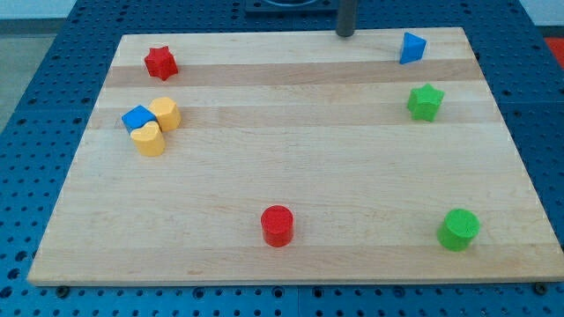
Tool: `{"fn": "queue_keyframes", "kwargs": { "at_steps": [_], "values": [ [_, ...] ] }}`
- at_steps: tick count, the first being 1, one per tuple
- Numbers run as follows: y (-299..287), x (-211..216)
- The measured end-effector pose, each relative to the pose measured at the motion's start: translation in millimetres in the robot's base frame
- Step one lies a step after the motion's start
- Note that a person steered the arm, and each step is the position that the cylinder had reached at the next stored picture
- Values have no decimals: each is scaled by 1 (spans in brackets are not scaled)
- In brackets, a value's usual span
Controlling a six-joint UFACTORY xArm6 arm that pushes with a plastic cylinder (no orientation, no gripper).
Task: Slide the blue triangle slightly down
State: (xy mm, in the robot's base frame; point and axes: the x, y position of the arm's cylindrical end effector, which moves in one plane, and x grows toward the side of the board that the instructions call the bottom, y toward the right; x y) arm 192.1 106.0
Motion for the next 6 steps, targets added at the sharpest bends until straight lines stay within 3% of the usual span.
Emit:
{"fn": "queue_keyframes", "kwargs": {
  "at_steps": [2, 3, 6],
  "values": [
    [142, -1],
    [167, -1],
    [95, 34]
  ]
}}
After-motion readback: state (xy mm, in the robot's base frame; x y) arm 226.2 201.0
